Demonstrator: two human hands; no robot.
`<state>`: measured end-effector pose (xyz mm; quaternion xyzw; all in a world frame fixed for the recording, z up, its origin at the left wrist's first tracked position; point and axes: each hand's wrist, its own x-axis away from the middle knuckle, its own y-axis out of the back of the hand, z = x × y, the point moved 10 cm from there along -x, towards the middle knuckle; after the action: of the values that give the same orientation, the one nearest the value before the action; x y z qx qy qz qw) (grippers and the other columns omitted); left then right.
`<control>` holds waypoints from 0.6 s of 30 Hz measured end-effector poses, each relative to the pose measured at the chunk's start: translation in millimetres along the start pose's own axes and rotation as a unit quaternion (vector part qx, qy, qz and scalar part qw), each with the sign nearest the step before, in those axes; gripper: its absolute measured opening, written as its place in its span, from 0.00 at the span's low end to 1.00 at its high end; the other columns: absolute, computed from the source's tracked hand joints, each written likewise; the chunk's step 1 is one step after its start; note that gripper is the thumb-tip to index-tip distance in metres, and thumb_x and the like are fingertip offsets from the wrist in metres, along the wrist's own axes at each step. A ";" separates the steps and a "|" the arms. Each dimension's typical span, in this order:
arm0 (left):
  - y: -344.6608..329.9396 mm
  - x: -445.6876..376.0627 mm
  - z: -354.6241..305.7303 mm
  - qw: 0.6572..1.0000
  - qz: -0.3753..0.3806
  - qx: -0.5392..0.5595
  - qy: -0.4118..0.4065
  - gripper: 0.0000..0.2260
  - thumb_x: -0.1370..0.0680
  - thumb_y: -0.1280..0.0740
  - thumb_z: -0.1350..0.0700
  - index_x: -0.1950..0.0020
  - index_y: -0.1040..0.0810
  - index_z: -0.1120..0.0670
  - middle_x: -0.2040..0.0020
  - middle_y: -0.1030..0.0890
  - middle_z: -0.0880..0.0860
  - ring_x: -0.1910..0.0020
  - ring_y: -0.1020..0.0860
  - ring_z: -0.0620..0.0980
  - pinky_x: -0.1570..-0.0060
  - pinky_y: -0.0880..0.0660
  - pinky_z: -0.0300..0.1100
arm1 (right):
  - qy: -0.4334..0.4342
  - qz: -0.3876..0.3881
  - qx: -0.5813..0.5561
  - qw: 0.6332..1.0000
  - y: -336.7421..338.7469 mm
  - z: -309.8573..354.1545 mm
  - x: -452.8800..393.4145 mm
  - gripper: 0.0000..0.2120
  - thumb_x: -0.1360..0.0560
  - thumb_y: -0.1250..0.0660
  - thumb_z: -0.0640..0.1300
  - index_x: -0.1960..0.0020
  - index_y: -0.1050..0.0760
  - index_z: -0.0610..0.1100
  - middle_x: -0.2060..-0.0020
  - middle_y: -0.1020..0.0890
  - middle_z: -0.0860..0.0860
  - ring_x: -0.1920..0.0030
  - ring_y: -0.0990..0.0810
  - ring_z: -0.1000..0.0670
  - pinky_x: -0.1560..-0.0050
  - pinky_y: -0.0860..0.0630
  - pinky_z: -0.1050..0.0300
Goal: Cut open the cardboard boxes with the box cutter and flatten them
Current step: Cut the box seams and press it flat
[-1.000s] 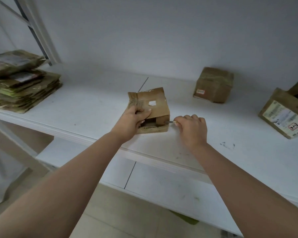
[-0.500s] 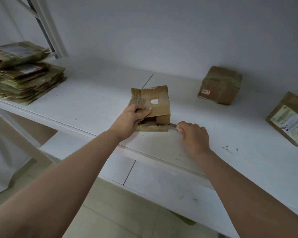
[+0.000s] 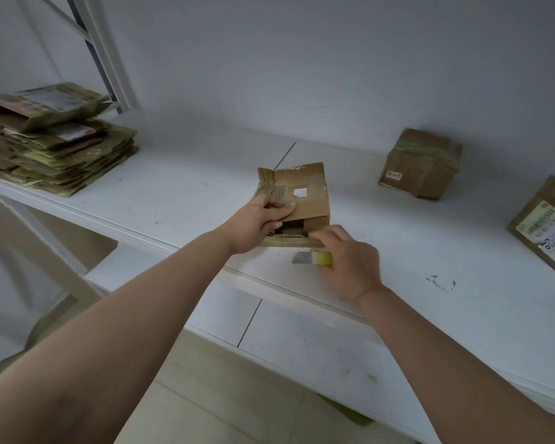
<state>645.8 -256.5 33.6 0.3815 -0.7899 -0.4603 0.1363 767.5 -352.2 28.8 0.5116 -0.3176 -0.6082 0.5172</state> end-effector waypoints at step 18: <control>5.5 15.9 0.8 0.989 -0.050 -0.131 0.048 0.24 0.23 0.35 0.43 0.27 0.33 0.43 0.32 0.33 0.49 0.34 0.33 0.48 0.40 0.29 0.45 | -0.056 0.090 -0.022 0.994 -36.2 8.4 7.3 0.24 0.26 0.36 0.44 0.32 0.30 0.57 0.40 0.30 0.60 0.51 0.24 0.51 0.57 0.28 0.61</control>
<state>632.1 -266.0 35.5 0.4215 -0.6948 -0.5474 0.1998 749.0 -350.8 -4.2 0.4343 -0.3775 -0.5941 0.5621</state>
